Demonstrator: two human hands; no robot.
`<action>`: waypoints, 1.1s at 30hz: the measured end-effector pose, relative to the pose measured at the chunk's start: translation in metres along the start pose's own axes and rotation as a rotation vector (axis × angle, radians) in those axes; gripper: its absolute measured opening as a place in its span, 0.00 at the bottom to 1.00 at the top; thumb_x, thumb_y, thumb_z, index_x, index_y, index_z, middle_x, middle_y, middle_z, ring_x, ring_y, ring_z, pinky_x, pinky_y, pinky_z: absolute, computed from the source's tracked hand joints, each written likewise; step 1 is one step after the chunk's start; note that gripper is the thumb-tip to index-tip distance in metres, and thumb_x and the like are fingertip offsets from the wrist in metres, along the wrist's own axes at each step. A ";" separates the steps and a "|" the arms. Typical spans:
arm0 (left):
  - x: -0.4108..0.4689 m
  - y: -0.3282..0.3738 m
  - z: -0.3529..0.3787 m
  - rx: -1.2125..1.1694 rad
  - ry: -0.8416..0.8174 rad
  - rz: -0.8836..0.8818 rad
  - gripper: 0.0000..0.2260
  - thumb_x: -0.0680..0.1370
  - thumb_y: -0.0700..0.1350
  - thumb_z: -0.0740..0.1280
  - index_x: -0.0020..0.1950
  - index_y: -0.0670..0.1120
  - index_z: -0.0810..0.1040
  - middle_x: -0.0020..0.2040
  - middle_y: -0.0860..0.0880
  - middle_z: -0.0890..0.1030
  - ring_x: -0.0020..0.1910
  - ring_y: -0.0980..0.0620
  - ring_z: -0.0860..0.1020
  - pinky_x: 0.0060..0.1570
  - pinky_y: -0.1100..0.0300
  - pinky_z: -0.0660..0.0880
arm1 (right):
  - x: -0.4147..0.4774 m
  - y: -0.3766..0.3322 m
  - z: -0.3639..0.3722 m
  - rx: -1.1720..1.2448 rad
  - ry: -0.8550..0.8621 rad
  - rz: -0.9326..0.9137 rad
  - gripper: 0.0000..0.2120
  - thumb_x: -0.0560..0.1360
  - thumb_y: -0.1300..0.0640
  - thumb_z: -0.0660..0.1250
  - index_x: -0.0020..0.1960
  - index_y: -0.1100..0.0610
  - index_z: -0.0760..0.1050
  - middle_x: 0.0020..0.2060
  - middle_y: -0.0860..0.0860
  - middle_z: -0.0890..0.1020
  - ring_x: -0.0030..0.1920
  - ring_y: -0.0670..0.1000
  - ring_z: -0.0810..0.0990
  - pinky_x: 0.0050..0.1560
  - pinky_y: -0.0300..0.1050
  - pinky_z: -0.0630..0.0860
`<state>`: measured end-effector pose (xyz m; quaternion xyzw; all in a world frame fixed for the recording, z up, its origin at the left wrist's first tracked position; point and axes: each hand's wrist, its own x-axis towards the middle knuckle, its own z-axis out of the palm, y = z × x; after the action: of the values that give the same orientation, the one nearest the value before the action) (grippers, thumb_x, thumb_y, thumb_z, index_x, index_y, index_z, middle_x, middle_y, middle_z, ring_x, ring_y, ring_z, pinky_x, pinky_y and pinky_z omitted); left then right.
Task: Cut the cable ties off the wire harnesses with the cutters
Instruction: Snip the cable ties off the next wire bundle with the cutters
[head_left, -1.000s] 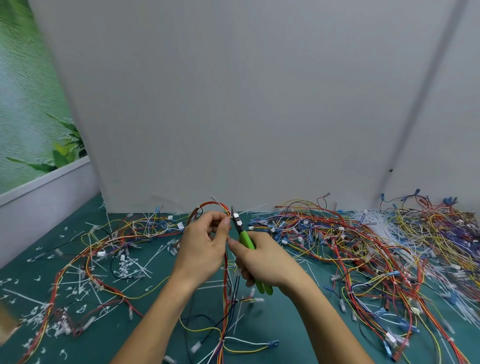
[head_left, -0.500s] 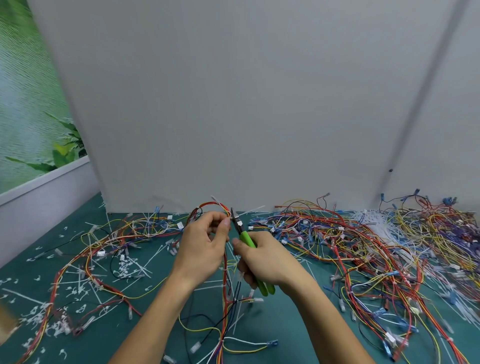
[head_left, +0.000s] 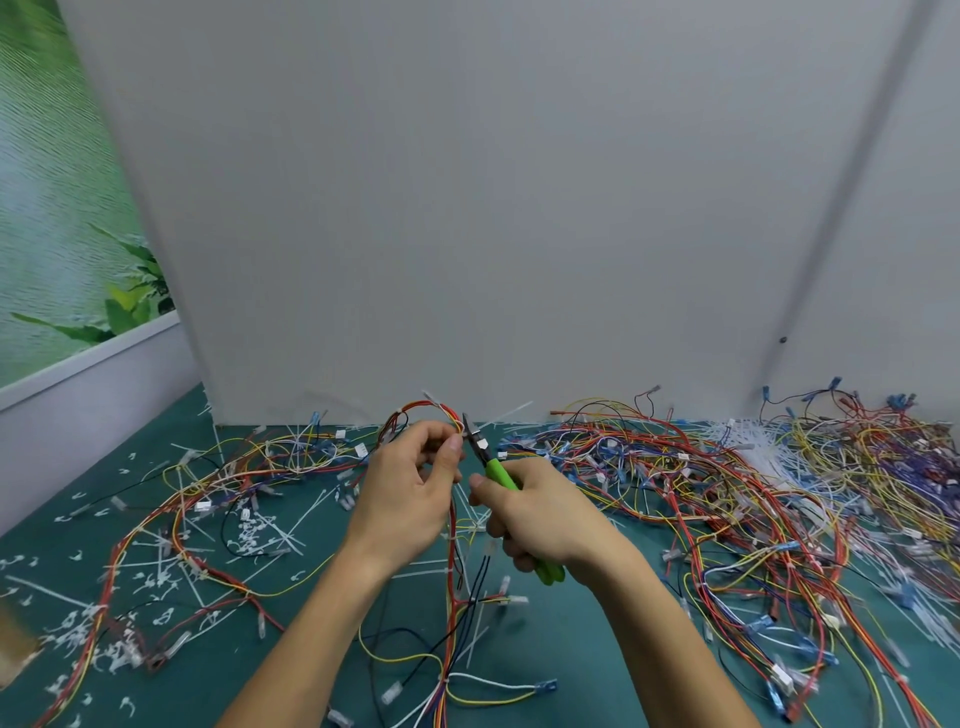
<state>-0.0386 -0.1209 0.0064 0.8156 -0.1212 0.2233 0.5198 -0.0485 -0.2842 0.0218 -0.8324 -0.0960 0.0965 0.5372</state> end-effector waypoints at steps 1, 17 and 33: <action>0.000 0.000 0.000 0.002 0.004 0.001 0.04 0.82 0.47 0.66 0.50 0.53 0.79 0.42 0.55 0.82 0.43 0.54 0.82 0.45 0.50 0.81 | -0.001 0.000 0.000 0.014 -0.004 0.002 0.14 0.84 0.48 0.62 0.45 0.56 0.75 0.27 0.49 0.74 0.23 0.48 0.70 0.25 0.41 0.71; -0.006 0.003 0.015 0.071 0.119 0.016 0.06 0.81 0.46 0.68 0.52 0.46 0.83 0.41 0.55 0.83 0.41 0.57 0.81 0.41 0.64 0.76 | -0.002 -0.003 0.003 -0.199 -0.084 -0.024 0.10 0.79 0.51 0.64 0.45 0.58 0.71 0.32 0.53 0.77 0.28 0.52 0.79 0.36 0.56 0.83; -0.007 0.006 0.010 0.091 0.125 0.031 0.06 0.82 0.45 0.68 0.53 0.46 0.84 0.43 0.57 0.83 0.43 0.59 0.81 0.45 0.55 0.81 | 0.000 -0.002 0.009 -0.099 -0.082 -0.025 0.15 0.82 0.45 0.60 0.45 0.56 0.70 0.34 0.56 0.76 0.30 0.53 0.79 0.39 0.62 0.84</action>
<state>-0.0445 -0.1329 0.0040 0.8209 -0.0911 0.2872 0.4852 -0.0511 -0.2754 0.0195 -0.8521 -0.1329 0.1190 0.4920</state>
